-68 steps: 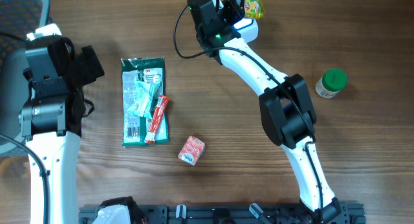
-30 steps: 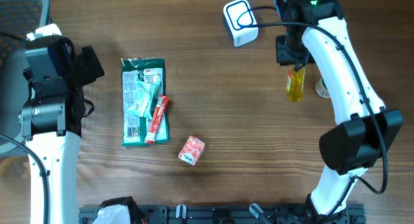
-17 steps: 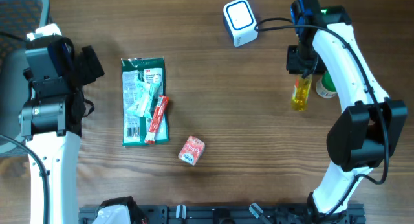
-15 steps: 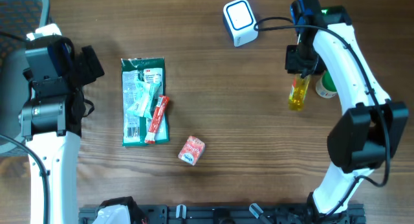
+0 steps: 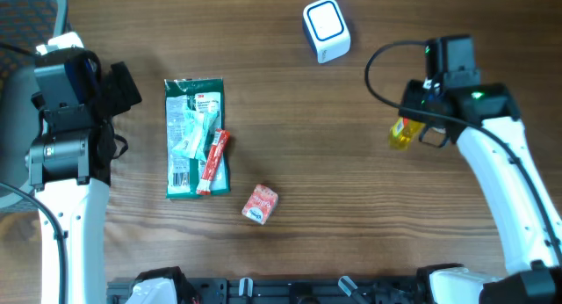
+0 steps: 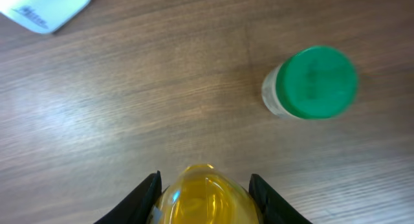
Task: Scan the item barcode
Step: 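Lower the Vim bottle beside the green-lidded jar and release it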
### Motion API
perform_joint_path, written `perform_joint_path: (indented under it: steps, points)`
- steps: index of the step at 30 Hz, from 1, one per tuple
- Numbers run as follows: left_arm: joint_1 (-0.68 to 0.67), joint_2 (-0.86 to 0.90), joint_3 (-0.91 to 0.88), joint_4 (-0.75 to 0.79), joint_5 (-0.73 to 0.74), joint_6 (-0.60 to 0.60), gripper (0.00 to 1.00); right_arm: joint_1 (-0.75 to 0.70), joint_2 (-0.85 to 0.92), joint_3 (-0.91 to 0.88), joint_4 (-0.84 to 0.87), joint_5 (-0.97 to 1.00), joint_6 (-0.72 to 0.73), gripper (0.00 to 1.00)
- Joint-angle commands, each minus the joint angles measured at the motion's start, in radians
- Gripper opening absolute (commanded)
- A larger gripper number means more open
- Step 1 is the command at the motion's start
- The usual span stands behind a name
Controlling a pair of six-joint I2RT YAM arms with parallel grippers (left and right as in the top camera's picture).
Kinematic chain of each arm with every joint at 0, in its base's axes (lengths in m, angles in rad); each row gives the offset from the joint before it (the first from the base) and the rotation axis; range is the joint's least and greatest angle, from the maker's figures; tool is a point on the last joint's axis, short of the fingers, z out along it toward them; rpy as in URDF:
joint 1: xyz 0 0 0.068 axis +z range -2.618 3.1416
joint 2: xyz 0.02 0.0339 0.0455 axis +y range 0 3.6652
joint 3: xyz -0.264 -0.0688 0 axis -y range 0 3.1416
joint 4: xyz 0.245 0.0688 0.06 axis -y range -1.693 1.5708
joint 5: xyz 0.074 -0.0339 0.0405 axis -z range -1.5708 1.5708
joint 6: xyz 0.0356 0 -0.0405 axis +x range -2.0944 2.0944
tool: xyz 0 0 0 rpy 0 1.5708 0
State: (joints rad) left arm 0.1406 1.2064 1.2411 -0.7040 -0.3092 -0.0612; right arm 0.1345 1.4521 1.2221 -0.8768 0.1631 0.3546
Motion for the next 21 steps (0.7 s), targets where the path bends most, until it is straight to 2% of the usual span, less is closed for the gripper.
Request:
perform_joint_path:
  steps: [1, 9, 14, 21]
  points:
    - [0.006, 0.001, 0.004, 0.003, 0.005, 0.002, 1.00, 0.003, -0.001, -0.104, 0.115, -0.005, 0.008, 0.05]
    - [0.006, 0.001, 0.004, 0.003, 0.005, 0.002, 1.00, 0.003, 0.001, -0.280, 0.369, 0.002, -0.118, 0.06]
    - [0.006, 0.001, 0.004, 0.003, 0.005, 0.002, 1.00, 0.002, 0.005, -0.298, 0.402, 0.128, -0.119, 0.05]
    - [0.006, 0.001, 0.004, 0.003, 0.005, 0.002, 1.00, 0.003, 0.029, -0.299, 0.412, 0.128, -0.120, 0.06]
